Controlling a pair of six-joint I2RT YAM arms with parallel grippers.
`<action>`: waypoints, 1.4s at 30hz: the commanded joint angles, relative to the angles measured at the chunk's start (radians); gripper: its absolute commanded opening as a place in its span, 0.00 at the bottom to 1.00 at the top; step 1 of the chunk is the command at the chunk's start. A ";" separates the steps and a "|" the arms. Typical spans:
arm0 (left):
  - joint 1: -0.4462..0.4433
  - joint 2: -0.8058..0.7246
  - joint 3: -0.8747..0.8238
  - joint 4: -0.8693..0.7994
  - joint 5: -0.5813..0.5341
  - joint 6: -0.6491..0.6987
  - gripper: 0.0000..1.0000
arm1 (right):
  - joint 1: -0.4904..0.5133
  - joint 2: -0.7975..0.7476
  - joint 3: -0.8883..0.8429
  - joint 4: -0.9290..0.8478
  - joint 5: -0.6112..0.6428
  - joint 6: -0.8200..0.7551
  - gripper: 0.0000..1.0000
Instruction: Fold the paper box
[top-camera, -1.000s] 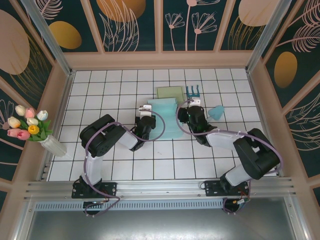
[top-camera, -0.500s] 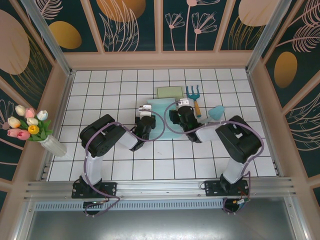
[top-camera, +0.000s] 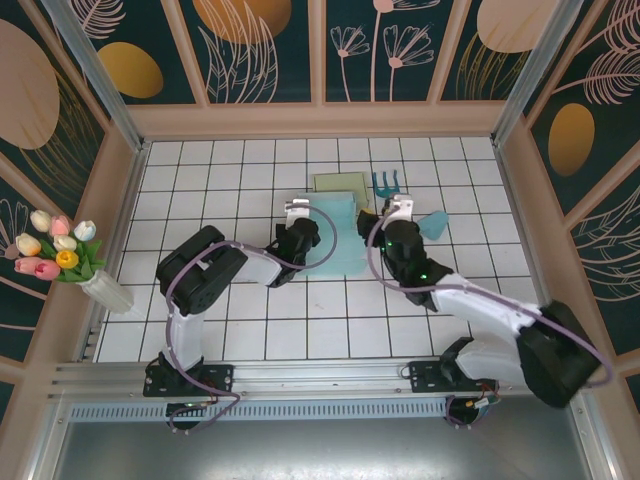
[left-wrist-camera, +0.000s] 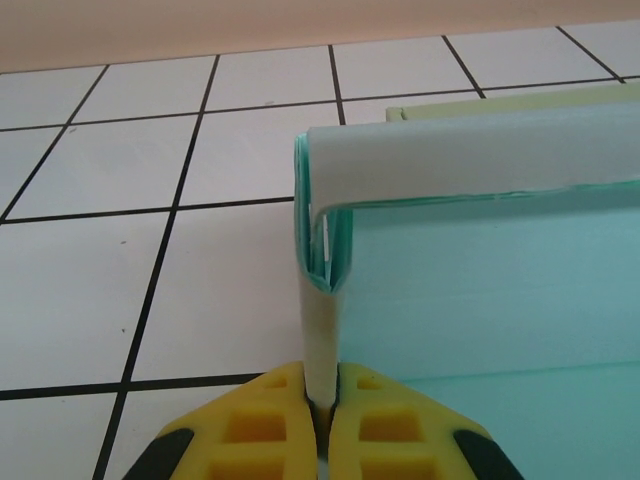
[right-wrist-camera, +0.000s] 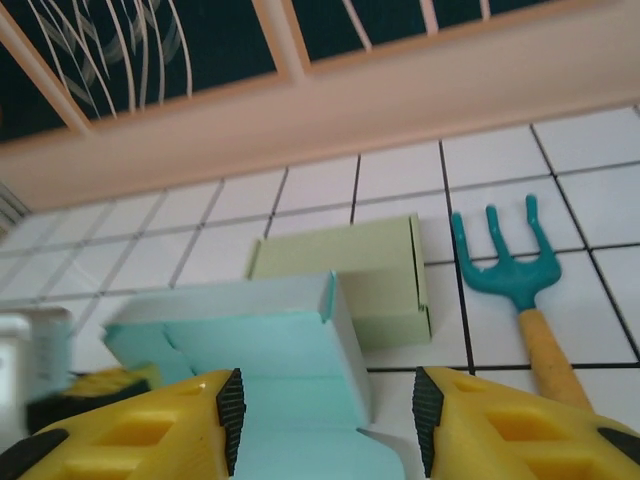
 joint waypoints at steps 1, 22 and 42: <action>0.005 -0.053 0.015 -0.150 0.046 0.004 0.00 | 0.005 -0.143 -0.003 -0.235 0.074 0.102 0.53; 0.003 -0.779 -0.009 -0.404 0.263 0.526 0.00 | -0.009 -0.766 -0.080 -0.510 0.148 0.105 0.55; -0.089 -0.715 0.166 -1.242 0.255 1.710 0.00 | -0.029 -0.813 -0.140 -0.491 0.114 0.104 0.55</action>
